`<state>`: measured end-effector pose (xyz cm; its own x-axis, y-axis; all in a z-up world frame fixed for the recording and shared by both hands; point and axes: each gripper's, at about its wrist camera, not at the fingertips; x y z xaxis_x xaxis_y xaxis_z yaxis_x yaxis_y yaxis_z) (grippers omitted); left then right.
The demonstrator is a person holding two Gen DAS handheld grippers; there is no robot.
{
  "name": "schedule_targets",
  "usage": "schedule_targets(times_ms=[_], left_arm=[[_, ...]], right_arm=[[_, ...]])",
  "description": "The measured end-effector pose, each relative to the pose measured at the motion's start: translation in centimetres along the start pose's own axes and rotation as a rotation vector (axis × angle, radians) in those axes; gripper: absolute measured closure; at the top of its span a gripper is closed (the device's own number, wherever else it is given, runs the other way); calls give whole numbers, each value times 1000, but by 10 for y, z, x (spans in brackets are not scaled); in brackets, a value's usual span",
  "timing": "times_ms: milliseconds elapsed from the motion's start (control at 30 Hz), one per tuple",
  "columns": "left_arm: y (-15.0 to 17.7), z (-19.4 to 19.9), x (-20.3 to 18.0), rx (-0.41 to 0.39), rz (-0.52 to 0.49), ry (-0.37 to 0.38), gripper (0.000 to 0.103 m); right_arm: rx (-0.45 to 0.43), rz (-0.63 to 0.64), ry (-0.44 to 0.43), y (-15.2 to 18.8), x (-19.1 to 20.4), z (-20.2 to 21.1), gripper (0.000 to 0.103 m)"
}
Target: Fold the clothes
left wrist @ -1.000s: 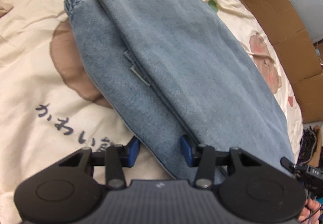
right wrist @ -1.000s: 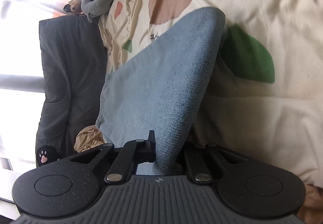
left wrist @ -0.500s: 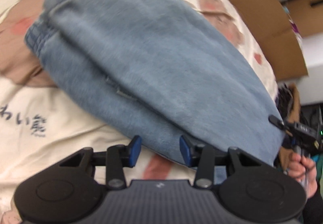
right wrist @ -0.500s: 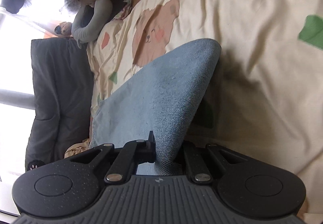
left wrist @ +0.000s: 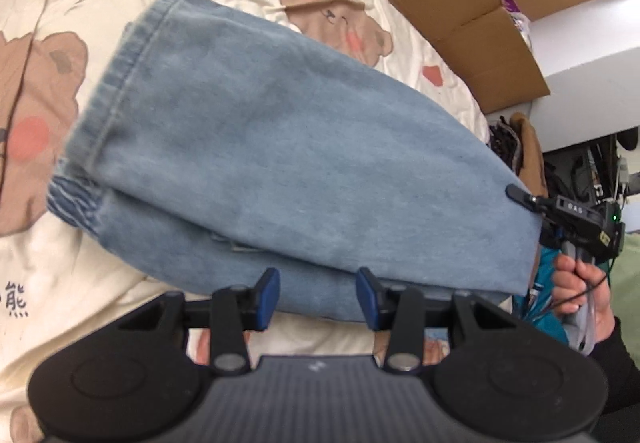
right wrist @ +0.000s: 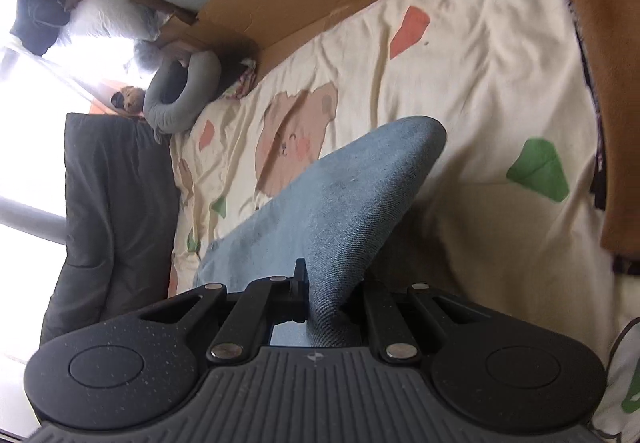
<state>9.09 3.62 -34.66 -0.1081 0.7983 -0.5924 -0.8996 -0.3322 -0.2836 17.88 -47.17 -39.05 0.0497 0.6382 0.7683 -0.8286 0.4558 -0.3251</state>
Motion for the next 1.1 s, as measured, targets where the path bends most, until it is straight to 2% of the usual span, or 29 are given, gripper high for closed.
schedule_targets(times_ms=[200,333,400,467,567,667,733,967,1033,1067,1100], left_arm=[[-6,3,-5,-6,-6,10,59],[-15,5,-10,-9,-29,3,59],[-21,2,-14,-8,-38,-1,59],[-28,-2,-19,-8,-49,-3,59],[-38,-7,-26,-8,-76,3,59],[-49,-14,-38,-4,-108,10,59],[-57,-20,-46,2,-136,18,59],[-73,-53,-72,27,-240,31,59],[-72,-63,-78,32,-271,34,59],[-71,-68,-81,34,-287,36,59],[-71,-73,-83,37,-299,36,59]], right_arm=[[34,-76,40,8,-42,-14,97],[49,-136,8,17,-68,-19,95],[60,-165,-10,23,-77,-19,89],[56,-189,-32,28,-86,-17,88],[51,-190,-60,34,-92,-13,86],[44,-173,-79,40,-98,-9,69],[51,-162,-92,45,-102,-7,66],[106,-144,-83,72,-118,-4,66],[113,-128,-71,79,-117,-2,73],[117,-117,-64,82,-115,-1,85],[121,-96,-55,84,-112,0,89]])
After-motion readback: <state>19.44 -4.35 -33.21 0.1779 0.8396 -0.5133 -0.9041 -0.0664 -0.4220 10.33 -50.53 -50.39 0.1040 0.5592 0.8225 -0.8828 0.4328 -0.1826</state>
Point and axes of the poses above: each gripper's, at about its wrist camera, not at the fingertips, and z roughly against the way its jaws point, x to its left, y to its underside, and after that the axes turned 9 degrees about -x, right-handed
